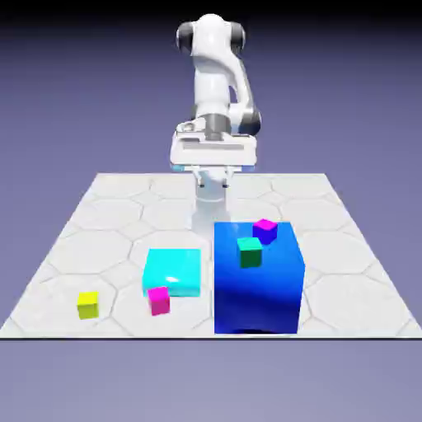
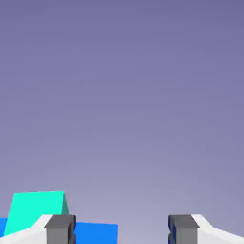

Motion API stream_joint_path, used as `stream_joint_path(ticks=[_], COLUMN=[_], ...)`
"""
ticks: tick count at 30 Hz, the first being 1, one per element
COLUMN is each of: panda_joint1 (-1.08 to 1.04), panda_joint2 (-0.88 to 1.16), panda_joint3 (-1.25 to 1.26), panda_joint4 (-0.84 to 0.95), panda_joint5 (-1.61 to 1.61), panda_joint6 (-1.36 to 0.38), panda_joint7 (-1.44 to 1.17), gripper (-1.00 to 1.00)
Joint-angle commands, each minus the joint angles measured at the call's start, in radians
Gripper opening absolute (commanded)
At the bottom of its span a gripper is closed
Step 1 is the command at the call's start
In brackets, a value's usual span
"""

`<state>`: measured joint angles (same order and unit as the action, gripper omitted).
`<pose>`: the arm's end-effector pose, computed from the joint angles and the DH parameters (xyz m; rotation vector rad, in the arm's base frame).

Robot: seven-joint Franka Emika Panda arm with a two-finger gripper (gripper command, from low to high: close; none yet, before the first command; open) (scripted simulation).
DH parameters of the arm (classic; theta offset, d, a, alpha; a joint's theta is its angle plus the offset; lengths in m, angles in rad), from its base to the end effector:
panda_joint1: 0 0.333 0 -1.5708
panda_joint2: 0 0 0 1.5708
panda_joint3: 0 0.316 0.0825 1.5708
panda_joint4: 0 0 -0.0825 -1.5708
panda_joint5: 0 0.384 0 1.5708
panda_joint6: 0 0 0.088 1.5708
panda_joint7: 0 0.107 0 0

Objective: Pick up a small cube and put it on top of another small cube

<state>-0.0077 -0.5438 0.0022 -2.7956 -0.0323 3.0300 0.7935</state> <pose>0.3952 0.0003 0.4540 -2.4813 1.0029 -1.0223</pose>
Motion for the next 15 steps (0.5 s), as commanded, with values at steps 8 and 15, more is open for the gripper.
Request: stream_joint_path(ticks=[8, 15], panda_joint1=[-0.131, -0.245], panda_joint2=[0.174, 0.326], panda_joint3=[0.015, 0.028], panda_joint4=[0.095, 0.179], panda_joint5=[-0.214, -0.401], panda_joint6=[-0.047, -0.087], panda_joint7=[0.348, 0.652], gripper=[0.0, 0.0])
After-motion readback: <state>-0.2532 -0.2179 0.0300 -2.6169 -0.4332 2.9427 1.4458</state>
